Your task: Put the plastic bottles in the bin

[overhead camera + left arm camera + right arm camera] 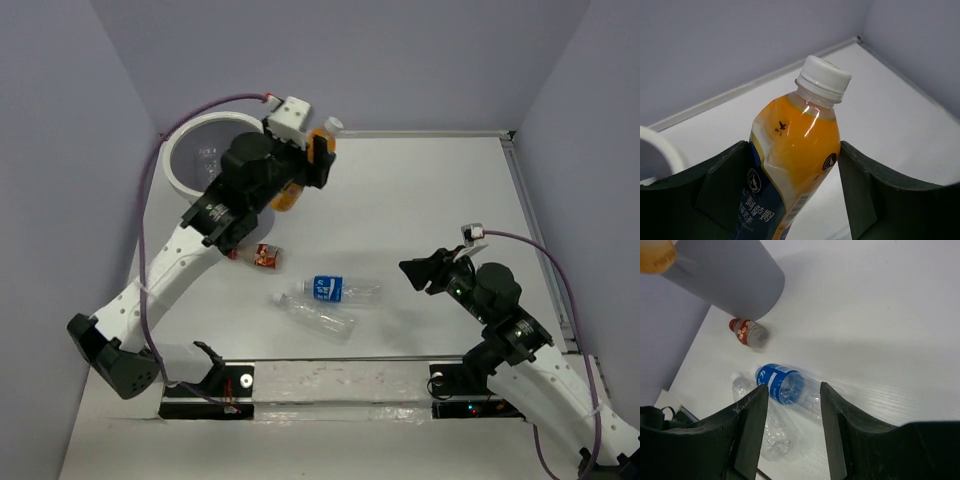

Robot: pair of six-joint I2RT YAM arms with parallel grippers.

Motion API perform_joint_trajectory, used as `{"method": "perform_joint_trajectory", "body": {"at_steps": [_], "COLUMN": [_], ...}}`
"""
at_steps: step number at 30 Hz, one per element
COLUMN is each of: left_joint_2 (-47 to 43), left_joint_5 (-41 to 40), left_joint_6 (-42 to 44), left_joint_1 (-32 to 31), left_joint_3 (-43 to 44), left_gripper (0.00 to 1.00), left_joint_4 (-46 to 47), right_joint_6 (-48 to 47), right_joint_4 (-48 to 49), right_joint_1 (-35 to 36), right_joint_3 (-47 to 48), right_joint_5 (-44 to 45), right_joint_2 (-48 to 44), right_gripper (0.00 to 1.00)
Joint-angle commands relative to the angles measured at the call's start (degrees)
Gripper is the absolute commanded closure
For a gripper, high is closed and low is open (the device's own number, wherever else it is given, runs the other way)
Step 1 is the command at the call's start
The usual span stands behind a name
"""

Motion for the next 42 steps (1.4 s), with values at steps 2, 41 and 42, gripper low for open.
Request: {"method": "perform_joint_trajectory", "body": {"at_steps": [2, 41, 42], "left_joint_2": [-7.0, -27.1, -28.4], "left_joint_5": [-6.9, 2.5, 4.9], "left_joint_6": [-10.1, -27.9, -27.8], "left_joint_1": [11.2, 38.7, 38.7], "left_joint_3": [3.5, -23.4, -24.0], "left_gripper": [0.41, 0.01, 0.01], "left_joint_4": [9.7, 24.5, 23.8], "right_joint_6": [-4.5, -26.2, -26.1], "right_joint_4": [6.6, -8.4, -8.8], "right_joint_1": [-0.2, 34.7, 35.4], "right_joint_3": [3.6, 43.1, 43.5], "right_joint_5": [-10.7, 0.6, 0.7], "right_joint_2": [6.9, 69.3, 70.1], "right_gripper": [0.48, 0.22, 0.22]}}
